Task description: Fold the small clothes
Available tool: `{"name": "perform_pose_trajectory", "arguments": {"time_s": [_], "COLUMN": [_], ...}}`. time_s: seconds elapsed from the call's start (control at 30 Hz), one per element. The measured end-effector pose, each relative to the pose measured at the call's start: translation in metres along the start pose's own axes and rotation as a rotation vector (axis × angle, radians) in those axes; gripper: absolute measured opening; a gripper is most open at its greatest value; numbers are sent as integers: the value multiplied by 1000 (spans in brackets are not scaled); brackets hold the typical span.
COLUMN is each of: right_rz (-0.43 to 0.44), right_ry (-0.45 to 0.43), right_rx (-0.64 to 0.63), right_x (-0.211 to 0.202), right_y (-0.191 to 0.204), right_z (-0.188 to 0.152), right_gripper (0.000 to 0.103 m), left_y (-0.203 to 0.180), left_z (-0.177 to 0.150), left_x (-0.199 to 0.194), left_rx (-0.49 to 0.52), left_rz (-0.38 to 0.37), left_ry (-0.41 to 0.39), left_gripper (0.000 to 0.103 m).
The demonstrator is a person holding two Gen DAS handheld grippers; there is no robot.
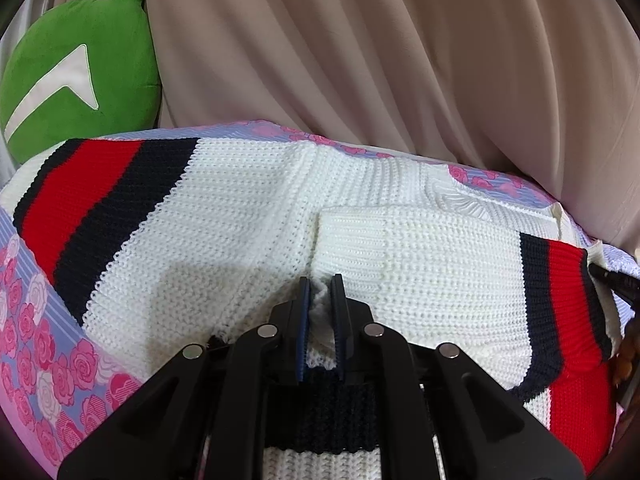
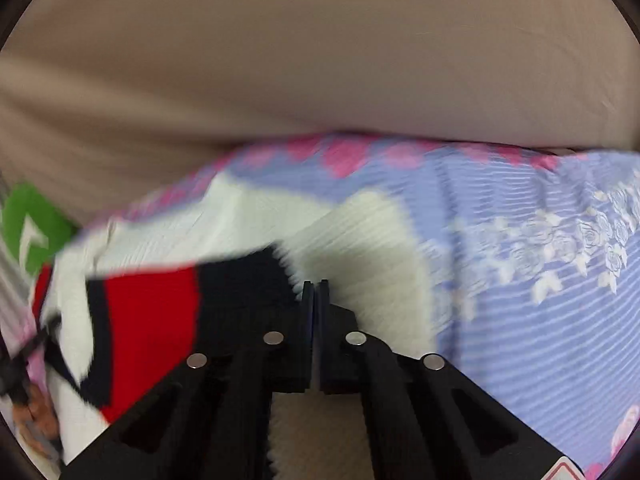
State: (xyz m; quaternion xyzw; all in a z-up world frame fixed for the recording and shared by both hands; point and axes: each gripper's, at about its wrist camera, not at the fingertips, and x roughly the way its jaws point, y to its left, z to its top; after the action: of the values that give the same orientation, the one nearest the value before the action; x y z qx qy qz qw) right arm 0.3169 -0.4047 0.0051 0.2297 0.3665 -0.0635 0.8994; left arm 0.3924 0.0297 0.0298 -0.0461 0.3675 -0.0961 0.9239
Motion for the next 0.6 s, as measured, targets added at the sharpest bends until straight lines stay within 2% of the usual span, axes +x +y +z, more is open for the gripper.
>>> {"name": "perform_pose_trajectory", "arguments": {"time_s": [0.03,0.1,0.17,0.2,0.23,0.27,0.3,0.33,0.4,0.47,0.57,0.6], "right_rz": [13,12,81,86,39,-52,-24,6,13,41,78,92], "right_ry": [-22,-59,-46,-30,-7,29,14,12,-5,-5,33,52], "right_rx": [38,-11,-85,-122,-160,-184,-166,-96,-39,-98,-209,-233], "right_x": [-9,-30,-48,-51,-46,-32,-30,-37,-60,-81,-103,-104], "right_y": [-5,6,19,22,22,17,10,3,2,19,40,45], "right_z": [1,-8,-27,-35,-45,-51,-52,-47,-47,-61,-96,-106], "right_gripper": [0,4,5,5,2,0,0,0,0,13,13,13], "left_y": [-1,-4,-6,-7,-6,-5,-4,-1,10,26,64,82], "left_z": [0,0,-1,0,-1,-1,-1,-2,-2,-3,2,7], "left_x": [0,0,0,0,0,0,-1,-4,-15,-29,-48,-54], "left_rx": [4,15,26,26,23,19,12,-7,-61,-120,-180,-198], "left_rz": [4,16,28,29,27,22,17,9,-7,-26,-3,26], "left_ry": [0,-1,-3,-3,-4,-4,-6,-13,-53,-81,-96,-101], "left_gripper": [11,11,11,11,11,11,13,14,27,36,47,55]}}
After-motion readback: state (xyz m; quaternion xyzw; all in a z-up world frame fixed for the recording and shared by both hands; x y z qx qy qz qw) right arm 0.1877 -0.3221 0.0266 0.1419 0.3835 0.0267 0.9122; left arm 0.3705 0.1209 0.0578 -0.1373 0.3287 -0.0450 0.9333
